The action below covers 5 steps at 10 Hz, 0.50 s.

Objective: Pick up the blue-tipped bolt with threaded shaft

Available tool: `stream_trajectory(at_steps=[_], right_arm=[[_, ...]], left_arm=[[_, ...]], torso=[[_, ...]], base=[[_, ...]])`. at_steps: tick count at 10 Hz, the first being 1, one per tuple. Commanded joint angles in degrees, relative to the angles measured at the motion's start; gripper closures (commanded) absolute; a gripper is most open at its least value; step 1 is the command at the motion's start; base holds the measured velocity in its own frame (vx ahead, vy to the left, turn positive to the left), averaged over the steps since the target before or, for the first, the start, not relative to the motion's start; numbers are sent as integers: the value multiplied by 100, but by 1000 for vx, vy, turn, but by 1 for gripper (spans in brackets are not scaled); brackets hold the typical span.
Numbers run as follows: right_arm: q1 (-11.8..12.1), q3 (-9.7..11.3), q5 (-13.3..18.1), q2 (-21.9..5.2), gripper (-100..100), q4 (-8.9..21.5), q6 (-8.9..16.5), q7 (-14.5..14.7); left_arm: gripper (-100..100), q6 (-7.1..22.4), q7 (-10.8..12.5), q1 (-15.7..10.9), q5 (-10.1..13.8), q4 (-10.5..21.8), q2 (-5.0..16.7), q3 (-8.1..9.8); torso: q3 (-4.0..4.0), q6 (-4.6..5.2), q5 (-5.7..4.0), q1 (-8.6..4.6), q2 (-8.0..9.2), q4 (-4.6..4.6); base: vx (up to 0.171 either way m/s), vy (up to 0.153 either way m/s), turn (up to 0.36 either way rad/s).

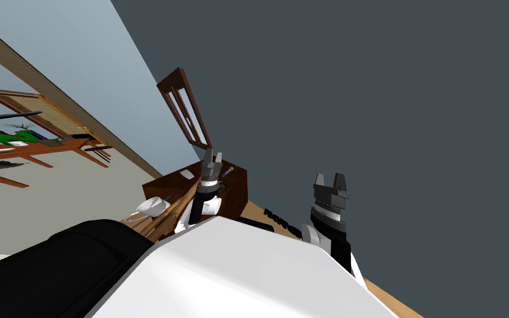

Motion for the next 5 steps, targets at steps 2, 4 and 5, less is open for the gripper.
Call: stream_trajectory(at_steps=[2, 4, 5], right_arm=[[0, 0, 0, 0, 0, 0, 0, 0], [0, 1, 0, 1, 0, 0, 0, 0], [0, 1, 0, 1, 0, 0, 0, 0]], left_arm=[[-100, 253, 73, -126, -49, 83, 318, 116], [-100, 610, 180, -319, -126, 188, 558, 284], [-100, 785, 250, -443, -176, 254, 656, 393]], torso=[[0, 1, -1, -5, 1, 0], [0, 1, -5, -24, 0, 0], [2, 1, -6, -26, 3, 1]], base=[[-1, -34, -42], [-12, -74, -55], [-29, -84, -91]])
